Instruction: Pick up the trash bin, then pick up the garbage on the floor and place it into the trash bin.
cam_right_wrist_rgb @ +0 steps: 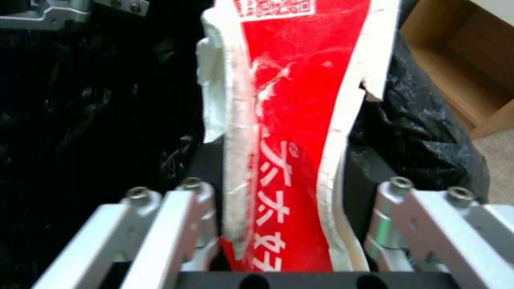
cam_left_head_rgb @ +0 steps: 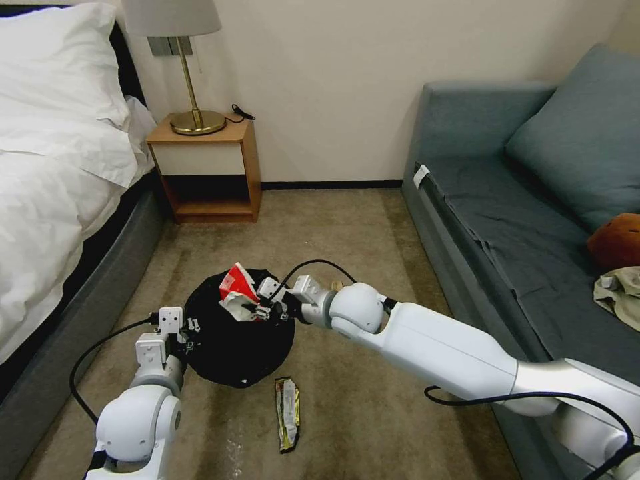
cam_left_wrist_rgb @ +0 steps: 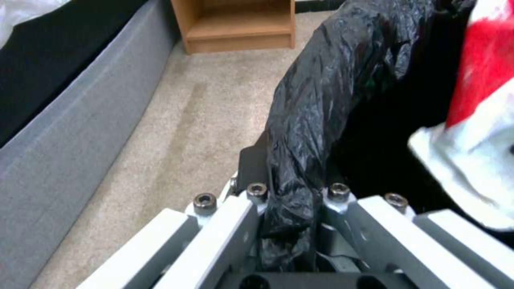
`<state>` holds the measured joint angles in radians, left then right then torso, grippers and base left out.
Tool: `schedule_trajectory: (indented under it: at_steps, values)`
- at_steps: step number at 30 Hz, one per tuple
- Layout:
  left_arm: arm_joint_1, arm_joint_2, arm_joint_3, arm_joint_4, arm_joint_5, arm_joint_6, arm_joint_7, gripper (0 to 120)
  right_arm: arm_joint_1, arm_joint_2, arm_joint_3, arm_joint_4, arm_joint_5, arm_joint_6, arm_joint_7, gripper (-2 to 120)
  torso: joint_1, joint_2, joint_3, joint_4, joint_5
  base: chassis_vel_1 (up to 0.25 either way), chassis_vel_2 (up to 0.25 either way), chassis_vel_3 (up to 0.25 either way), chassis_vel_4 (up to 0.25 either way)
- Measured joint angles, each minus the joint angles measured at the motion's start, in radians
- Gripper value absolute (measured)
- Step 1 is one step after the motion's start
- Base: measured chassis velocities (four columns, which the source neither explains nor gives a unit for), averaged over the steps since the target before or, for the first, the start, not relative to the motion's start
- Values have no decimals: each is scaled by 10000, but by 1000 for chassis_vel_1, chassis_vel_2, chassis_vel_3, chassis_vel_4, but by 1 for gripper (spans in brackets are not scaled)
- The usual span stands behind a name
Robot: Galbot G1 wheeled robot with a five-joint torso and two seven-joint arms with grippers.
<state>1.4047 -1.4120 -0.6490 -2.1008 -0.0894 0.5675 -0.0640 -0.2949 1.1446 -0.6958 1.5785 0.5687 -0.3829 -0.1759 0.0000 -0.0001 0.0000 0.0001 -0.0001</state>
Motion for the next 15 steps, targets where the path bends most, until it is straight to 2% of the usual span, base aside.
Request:
schedule_trajectory:
  at_steps: [1,3,5,6,7,9,10,11,12,14,15]
  values:
    - [-2,21,5,20,-6,0,-1,4,-1,-2,1,1,4,0,11,49,0,0,0,0,0,0,0,0,0]
    - [-2,21,5,20,-6,0,-1,4,-1,-2,1,1,4,0,11,49,0,0,0,0,0,0,0,0,0]
    - [-28,77,4,36,-91,0,-1,4,-2,-129,6,53,16,-5,9,65,0,0,0,-1,0,0,0,0,0]
    - [-41,99,-1,46,-107,0,0,4,-19,-192,26,96,15,-12,4,71,0,0,0,-1,1,0,0,0,0]
    - [-41,99,-1,46,-107,0,0,4,-19,-192,26,96,15,-12,4,71,0,0,0,-1,1,0,0,0,0]
    - [-56,123,-16,68,-121,0,0,4,-58,-310,85,178,12,-20,19,82,0,0,0,-1,1,0,0,0,0]
    - [-56,123,-16,68,-121,0,0,4,-58,-310,85,178,12,-20,19,82,0,0,0,-1,1,0,0,0,0]
    - [-65,126,-25,91,-125,0,1,4,-59,-352,171,211,12,-22,52,88,0,0,0,-1,1,0,0,0,0]
    - [-65,126,-25,91,-125,0,1,4,-59,-352,171,211,12,-22,52,88,0,0,0,-1,1,0,0,0,0]
    - [-82,136,-35,128,-127,-3,2,4,10,-354,471,229,37,-42,81,98,0,0,0,-2,2,0,0,0,0]
    - [-82,136,-35,128,-127,-3,2,4,10,-354,471,229,37,-42,81,98,0,0,0,-2,2,0,0,0,0]
